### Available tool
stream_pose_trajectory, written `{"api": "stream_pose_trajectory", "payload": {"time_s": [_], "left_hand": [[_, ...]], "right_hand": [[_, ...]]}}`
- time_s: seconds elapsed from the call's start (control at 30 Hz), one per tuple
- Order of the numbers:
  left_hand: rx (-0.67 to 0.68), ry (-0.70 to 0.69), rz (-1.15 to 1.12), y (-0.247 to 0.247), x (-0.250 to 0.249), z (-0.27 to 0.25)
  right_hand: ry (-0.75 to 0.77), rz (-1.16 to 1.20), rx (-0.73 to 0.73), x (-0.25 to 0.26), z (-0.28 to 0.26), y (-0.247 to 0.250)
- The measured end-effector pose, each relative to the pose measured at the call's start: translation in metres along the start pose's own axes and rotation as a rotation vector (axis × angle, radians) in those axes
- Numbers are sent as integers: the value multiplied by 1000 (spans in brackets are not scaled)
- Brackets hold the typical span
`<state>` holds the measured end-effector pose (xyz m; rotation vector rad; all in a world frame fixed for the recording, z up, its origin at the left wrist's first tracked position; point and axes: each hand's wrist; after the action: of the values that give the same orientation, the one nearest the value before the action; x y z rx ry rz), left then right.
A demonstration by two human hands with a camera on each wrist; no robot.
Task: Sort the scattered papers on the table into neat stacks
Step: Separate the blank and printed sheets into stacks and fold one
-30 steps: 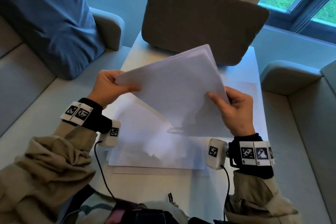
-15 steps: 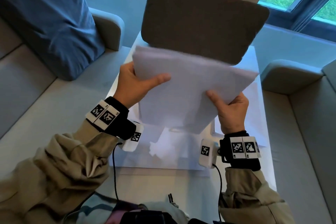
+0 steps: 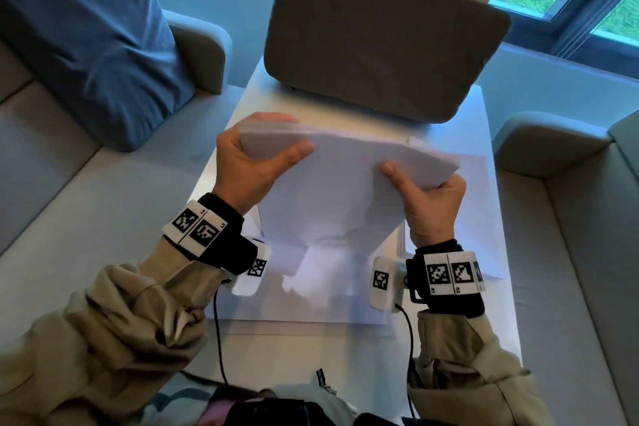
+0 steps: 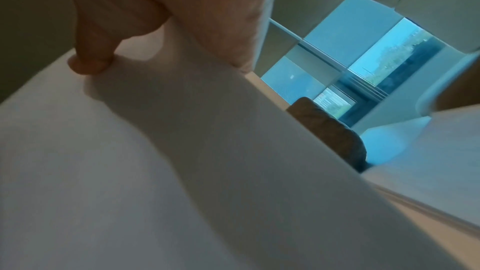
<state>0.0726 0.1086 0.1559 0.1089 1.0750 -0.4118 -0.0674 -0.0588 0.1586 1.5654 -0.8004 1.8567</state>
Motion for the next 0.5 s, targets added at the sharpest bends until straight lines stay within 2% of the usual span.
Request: {"api": "stream_pose_trajectory", "payload": {"time_s": [0.07, 0.17, 0.27, 0.37, 0.5], "left_hand": [[38, -11, -2, 1, 4, -3], [36, 77, 8, -3, 12, -6], [15, 121, 53, -10, 12, -8], [-7, 93, 10, -12, 5, -2], [-68, 41, 16, -11, 4, 3]], "right_hand": [[-62, 6, -21, -10, 1, 2], [-151, 3, -4, -24, -3, 3], [-173, 15, -34, -27, -5, 1], [-103, 29, -86, -15, -3, 1], [-3, 43, -51, -5, -3, 2]]}}
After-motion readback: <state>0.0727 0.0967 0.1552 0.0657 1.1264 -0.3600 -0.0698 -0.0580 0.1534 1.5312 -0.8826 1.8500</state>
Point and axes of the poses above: each hand's wrist, its own z-axis towards the middle knuckle, its own y-axis out of the back of the hand, x = y × z, and after that the axes turned 9 degrees about -y, right-handed
